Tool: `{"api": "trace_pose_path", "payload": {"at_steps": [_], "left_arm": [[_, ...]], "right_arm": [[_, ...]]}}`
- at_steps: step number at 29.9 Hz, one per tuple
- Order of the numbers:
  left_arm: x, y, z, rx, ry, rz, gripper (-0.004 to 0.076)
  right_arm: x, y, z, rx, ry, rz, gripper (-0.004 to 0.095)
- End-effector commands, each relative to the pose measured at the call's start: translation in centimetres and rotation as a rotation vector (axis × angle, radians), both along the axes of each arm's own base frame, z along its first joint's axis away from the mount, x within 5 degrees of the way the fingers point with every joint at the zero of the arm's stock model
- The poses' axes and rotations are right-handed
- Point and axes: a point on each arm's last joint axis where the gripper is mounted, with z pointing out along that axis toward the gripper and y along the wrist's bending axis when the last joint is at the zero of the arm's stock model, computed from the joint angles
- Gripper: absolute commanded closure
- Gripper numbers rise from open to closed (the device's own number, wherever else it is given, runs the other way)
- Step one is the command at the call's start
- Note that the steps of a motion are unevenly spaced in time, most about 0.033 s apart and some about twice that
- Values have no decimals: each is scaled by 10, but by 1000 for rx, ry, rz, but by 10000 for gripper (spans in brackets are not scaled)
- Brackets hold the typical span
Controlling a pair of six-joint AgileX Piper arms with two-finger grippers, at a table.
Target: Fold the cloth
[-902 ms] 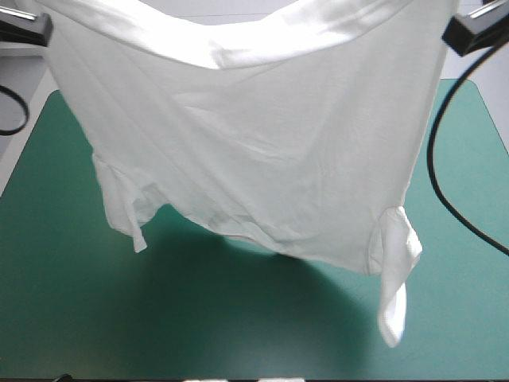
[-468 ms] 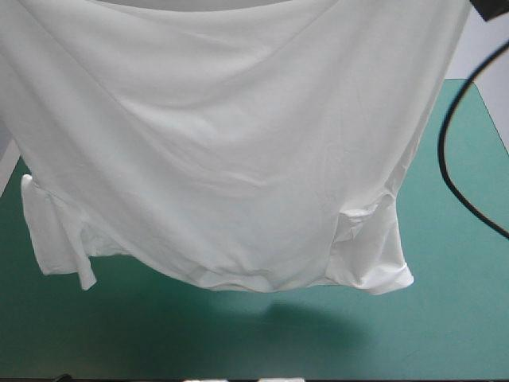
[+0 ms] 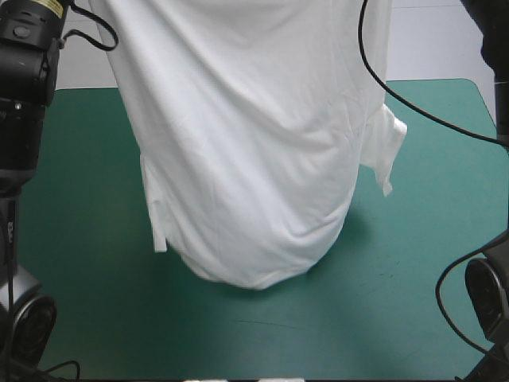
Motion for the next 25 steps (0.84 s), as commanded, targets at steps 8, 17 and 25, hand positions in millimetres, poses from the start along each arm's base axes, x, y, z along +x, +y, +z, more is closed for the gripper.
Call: {"api": "trace_pose_path", "payload": {"at_steps": [8,17,25], "left_arm": [[-17,32,47,-58,-266,-73,705],[45,23,-27,-14,239,-67,705],[85,18,-118,21,708,-46,705]], "right_arm": [[-47,-24,43,111,-303,-127,925],[38,-29,-42,-44,392,-15,925],[116,-21,-162,-188,1006,79,925]]}}
